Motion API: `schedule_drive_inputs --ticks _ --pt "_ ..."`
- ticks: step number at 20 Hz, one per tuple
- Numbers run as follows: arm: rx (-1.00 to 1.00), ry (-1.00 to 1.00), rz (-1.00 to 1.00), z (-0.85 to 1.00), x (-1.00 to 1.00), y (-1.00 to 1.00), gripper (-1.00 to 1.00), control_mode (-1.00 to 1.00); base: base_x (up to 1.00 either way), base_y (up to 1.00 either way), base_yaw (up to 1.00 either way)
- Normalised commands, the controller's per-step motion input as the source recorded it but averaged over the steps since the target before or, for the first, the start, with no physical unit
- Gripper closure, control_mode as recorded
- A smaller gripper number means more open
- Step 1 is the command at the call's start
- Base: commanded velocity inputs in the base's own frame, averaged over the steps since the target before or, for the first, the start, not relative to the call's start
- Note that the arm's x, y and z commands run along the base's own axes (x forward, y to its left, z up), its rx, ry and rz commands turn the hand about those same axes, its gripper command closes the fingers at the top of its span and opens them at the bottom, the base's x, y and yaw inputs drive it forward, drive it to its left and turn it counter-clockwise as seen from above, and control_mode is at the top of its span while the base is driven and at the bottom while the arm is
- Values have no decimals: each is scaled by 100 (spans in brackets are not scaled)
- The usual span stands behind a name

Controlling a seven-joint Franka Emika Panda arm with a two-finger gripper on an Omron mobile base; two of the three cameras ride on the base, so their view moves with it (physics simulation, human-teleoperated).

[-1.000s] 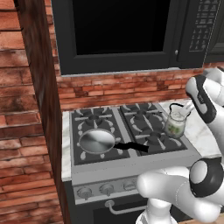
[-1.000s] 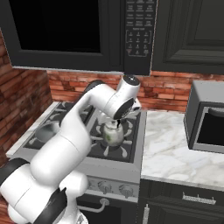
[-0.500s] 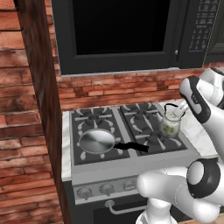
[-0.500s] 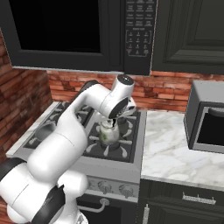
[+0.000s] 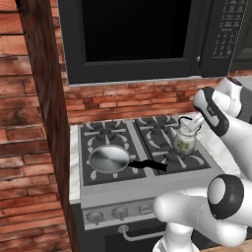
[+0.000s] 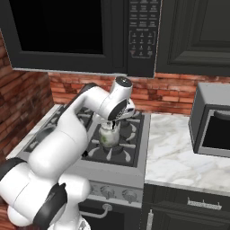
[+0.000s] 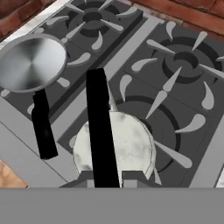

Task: Pick the kettle from the counter and place it on a stove burner. Then turn the burner on.

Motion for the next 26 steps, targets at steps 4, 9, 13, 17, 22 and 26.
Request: schedule_drive_inputs --ticks 4,9,13,17,22,26 --pt "0 0 0 -16 25 2 100 -100 0 0 0" --pt "0 0 0 -14 27 0 100 -100 0 0 0" --pt "0 0 0 -10 23 0 100 -100 0 0 0" --pt "0 0 0 -10 16 0 100 -100 0 0 0" --pt "0 0 0 -11 5 0 100 -100 0 0 0" --pt "0 0 0 -13 1 -2 100 -100 0 0 0"
